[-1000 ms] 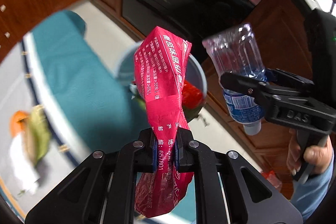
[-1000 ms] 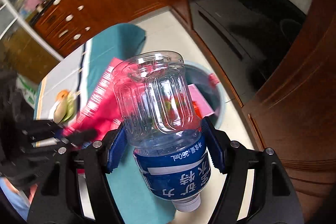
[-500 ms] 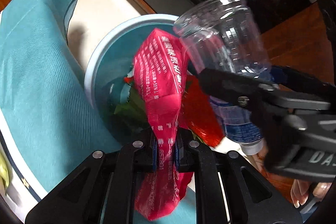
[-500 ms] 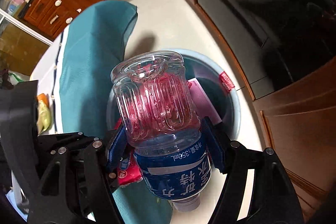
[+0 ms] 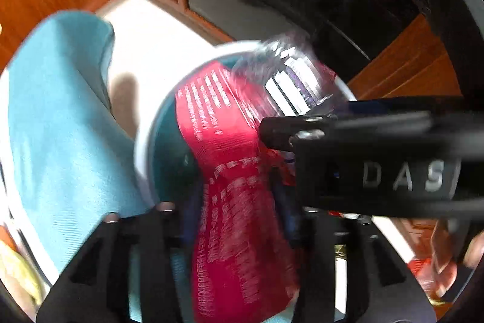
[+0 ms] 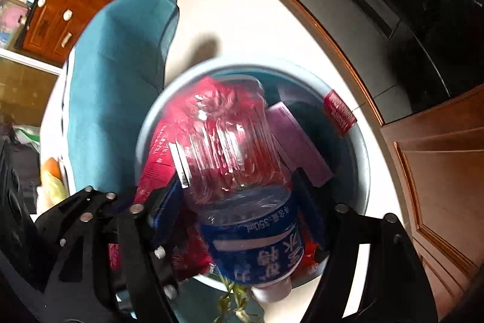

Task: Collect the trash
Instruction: 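Open both tools to drop the wrapper and bottle into the bin, then move both open tools back toward the orange peel and tissue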

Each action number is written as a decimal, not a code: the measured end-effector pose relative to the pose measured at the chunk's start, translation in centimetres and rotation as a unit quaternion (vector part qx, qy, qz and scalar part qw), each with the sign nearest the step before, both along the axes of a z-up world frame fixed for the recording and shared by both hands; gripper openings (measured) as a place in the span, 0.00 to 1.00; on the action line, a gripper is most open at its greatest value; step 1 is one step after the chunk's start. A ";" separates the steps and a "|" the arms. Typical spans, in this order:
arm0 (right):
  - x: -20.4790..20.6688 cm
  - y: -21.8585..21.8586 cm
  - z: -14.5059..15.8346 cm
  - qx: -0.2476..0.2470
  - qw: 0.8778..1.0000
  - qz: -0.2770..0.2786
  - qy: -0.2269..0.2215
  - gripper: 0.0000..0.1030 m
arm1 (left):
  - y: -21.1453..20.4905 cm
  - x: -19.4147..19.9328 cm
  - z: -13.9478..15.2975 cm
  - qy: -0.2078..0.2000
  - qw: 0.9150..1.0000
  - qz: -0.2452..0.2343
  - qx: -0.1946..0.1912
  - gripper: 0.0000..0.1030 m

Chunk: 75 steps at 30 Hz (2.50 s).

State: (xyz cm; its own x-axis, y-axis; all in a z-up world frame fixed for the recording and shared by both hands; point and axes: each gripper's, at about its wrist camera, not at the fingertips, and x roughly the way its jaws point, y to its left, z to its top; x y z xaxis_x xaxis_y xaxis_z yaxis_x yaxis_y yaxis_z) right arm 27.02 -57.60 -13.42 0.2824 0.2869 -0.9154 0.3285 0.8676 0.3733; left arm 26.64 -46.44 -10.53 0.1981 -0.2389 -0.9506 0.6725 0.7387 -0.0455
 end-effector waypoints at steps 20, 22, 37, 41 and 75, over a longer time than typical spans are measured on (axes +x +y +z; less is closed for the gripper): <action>-4.4 3.9 8.3 -0.054 0.997 0.007 -0.046 0.81 | 5.8 -3.6 7.2 -0.064 0.997 -0.011 -0.049 0.65; -5.1 5.0 9.2 -0.057 0.997 0.011 -0.051 0.81 | 7.2 -4.1 8.1 -0.071 0.996 -0.008 -0.054 0.70; -7.9 16.4 14.5 -0.060 0.993 0.066 -0.083 0.83 | 21.3 -7.2 11.9 -0.104 0.990 0.048 -0.080 0.92; -7.3 20.1 15.0 -0.059 0.991 0.089 -0.085 0.83 | 26.2 -7.1 12.0 -0.103 0.989 0.075 -0.076 0.93; 2.0 28.2 11.8 0.002 0.990 0.113 -0.082 0.83 | 34.4 0.4 4.9 -0.033 0.992 0.111 -0.059 0.93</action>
